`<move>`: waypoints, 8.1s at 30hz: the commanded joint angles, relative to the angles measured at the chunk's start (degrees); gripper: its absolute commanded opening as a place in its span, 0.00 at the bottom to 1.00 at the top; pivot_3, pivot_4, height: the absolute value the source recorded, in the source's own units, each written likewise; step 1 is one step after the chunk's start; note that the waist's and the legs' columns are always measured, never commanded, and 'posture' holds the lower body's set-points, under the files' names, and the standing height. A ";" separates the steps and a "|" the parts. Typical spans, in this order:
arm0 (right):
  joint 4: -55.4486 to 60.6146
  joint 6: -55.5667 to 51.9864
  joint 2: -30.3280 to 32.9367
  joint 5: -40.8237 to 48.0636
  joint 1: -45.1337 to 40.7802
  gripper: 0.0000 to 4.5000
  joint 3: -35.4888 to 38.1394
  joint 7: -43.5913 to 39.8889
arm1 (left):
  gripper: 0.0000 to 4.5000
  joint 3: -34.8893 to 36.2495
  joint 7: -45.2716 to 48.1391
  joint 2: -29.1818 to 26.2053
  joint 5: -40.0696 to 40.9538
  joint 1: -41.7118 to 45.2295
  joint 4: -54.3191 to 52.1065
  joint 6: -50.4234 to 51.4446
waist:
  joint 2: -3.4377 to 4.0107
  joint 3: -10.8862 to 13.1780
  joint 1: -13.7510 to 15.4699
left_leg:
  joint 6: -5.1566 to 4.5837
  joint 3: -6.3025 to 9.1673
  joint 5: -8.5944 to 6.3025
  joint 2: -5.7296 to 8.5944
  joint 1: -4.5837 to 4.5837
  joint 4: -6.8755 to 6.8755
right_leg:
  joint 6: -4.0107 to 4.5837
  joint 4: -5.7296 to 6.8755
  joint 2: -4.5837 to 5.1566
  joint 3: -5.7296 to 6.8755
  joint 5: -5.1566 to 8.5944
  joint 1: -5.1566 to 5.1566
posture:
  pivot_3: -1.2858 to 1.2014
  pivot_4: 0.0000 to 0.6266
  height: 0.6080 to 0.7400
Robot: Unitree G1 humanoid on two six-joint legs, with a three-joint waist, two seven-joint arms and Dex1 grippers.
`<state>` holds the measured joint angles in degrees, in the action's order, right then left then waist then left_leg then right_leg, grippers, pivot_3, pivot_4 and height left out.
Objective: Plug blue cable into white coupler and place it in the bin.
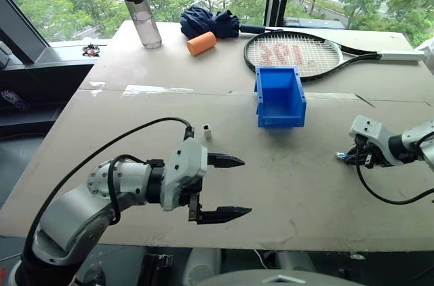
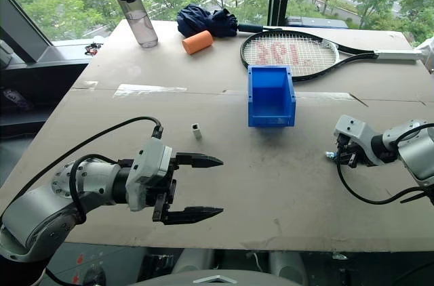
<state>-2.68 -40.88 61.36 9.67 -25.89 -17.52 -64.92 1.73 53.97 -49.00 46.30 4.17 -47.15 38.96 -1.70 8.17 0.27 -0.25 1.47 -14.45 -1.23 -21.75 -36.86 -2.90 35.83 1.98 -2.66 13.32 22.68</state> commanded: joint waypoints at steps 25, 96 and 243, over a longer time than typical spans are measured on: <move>26.00 -2.32 -19.18 4.93 0.01 0.64 -0.26 8.07 | 1.00 -14.81 -3.94 4.56 -20.55 10.20 20.36 -5.24 | 0.26 0.15 0.76 | 0.01 0.36 0.00 0.17 -0.21 -0.04 | -0.10 0.02 0.07 0.27 -0.07 0.03 | 0.52 0.24 1.00; 40.36 -5.19 -37.85 75.14 21.39 0.00 22.72 53.83 | 0.76 5.81 -5.01 9.68 -16.09 18.84 41.89 -5.60 | 0.34 0.01 -0.92 | -0.32 0.33 -0.19 0.03 -0.17 -0.06 | -0.18 0.07 -0.05 0.16 0.03 0.04 | 0.52 0.24 1.00; 39.14 5.54 -18.21 18.80 32.55 0.74 43.07 17.80 | 0.88 9.94 -7.09 9.57 -9.21 -8.69 10.52 1.01 | 0.55 0.10 -1.05 | -0.37 0.23 -0.22 0.06 -0.06 0.12 | -0.15 -0.01 0.07 0.14 0.08 -0.01 | 0.52 0.24 1.00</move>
<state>33.36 -38.97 42.53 27.44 3.47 18.57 -44.16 8.95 46.48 -38.17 35.76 -2.47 -33.78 39.99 -1.14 8.26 -0.78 -0.62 1.70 -14.67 -1.19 -21.82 -36.74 -3.05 35.83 2.02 -2.53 13.41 22.69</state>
